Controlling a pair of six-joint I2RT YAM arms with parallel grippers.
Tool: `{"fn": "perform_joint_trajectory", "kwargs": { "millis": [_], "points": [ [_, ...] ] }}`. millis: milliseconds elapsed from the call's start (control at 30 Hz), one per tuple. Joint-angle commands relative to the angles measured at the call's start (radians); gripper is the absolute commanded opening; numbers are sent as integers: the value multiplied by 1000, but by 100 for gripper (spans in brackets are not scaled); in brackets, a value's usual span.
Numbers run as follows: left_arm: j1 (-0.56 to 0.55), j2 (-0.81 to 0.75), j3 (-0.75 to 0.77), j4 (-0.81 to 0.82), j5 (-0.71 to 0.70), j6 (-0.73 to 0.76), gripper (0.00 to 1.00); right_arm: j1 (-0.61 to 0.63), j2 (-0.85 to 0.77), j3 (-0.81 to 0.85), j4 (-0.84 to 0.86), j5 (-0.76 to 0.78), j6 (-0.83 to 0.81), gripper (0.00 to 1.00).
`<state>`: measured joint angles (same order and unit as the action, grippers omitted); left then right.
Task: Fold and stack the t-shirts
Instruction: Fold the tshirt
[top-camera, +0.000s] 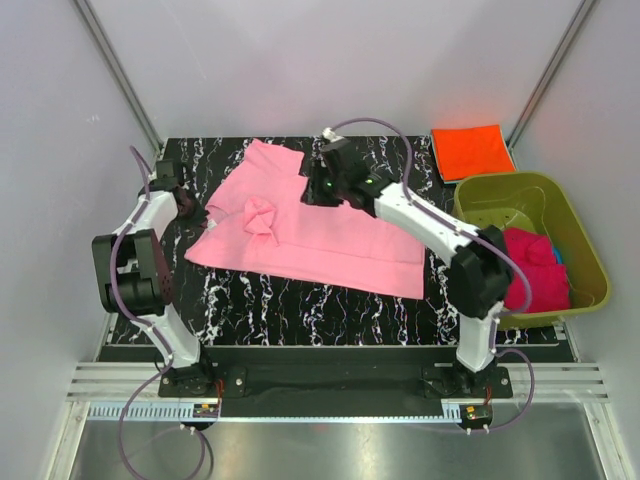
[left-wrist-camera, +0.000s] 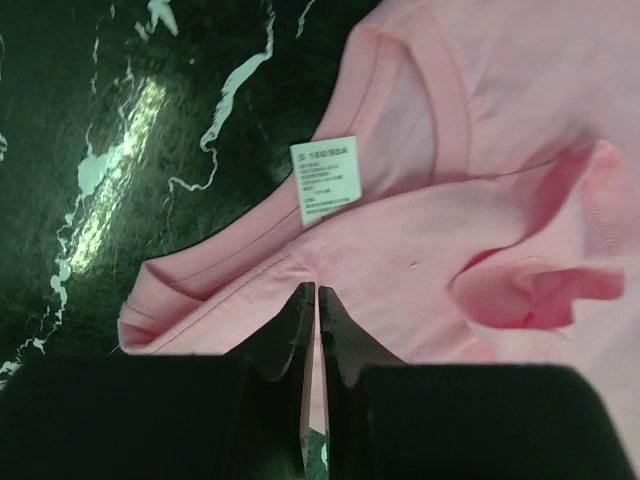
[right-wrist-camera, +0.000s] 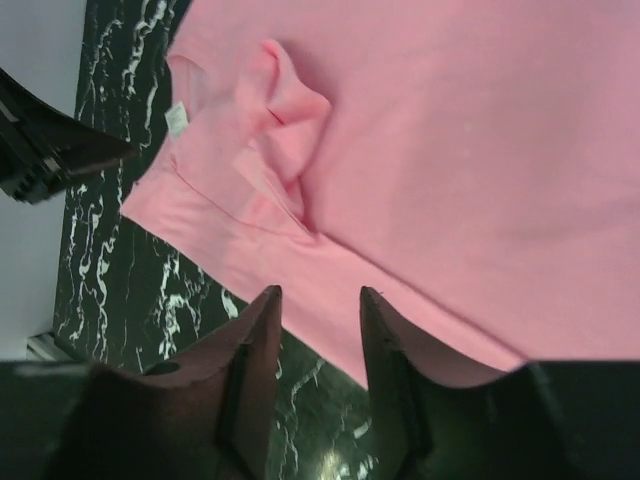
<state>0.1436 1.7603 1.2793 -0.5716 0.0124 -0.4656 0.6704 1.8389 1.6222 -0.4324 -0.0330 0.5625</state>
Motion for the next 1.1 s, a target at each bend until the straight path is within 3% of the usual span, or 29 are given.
{"fn": "perform_joint_trajectory", "kwargs": {
  "millis": [0, 67, 267, 433, 867, 967, 1067],
  "points": [
    [14, -30, -24, 42, 50, -50, 9, 61, 158, 175, 29, 27, -93, 39],
    [22, -13, -34, 50, 72, -54, 9, 89, 253, 272, 55, 19, -124, 34],
    [28, 68, -64, 65, 63, -38, 8, 129, 466, 482, 60, -37, -246, 47],
    [37, 133, -41, 49, 78, -7, 9, 141, 604, 616, 55, -77, -253, 49],
    [36, 145, -54, 47, 1, -8, 10, 159, 764, 785, 27, -114, -276, 51],
    [36, 145, -51, 45, 1, -13, 10, 159, 772, 786, 23, -108, -271, 49],
    [36, 149, -51, 46, 1, -15, 10, 159, 766, 783, 20, -79, -273, 37]
  ]
}}
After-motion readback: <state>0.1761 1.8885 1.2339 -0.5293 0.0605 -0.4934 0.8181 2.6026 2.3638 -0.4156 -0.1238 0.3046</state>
